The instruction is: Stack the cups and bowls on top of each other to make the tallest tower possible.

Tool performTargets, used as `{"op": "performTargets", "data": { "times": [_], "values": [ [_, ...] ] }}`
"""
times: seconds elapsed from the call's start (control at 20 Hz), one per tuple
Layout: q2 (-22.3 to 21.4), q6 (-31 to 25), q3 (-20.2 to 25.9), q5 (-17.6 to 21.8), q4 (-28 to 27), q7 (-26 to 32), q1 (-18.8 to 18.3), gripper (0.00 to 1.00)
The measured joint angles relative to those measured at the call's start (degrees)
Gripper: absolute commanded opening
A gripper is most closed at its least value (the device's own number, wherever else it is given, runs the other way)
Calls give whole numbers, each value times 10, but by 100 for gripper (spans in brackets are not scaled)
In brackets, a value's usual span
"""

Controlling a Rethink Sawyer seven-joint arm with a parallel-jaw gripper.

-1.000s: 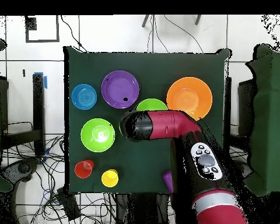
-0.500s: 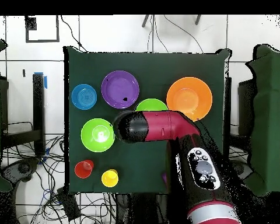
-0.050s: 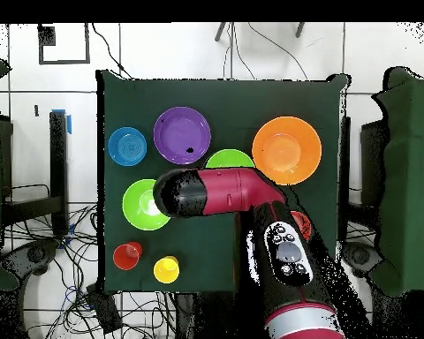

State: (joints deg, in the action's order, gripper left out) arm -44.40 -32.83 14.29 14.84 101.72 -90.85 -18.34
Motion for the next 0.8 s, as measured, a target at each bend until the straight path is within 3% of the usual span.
{"op": "performTargets", "data": {
  "times": [0.8],
  "values": [
    [53,0,-10,-6,-30,0,47,100]
  ]
}}
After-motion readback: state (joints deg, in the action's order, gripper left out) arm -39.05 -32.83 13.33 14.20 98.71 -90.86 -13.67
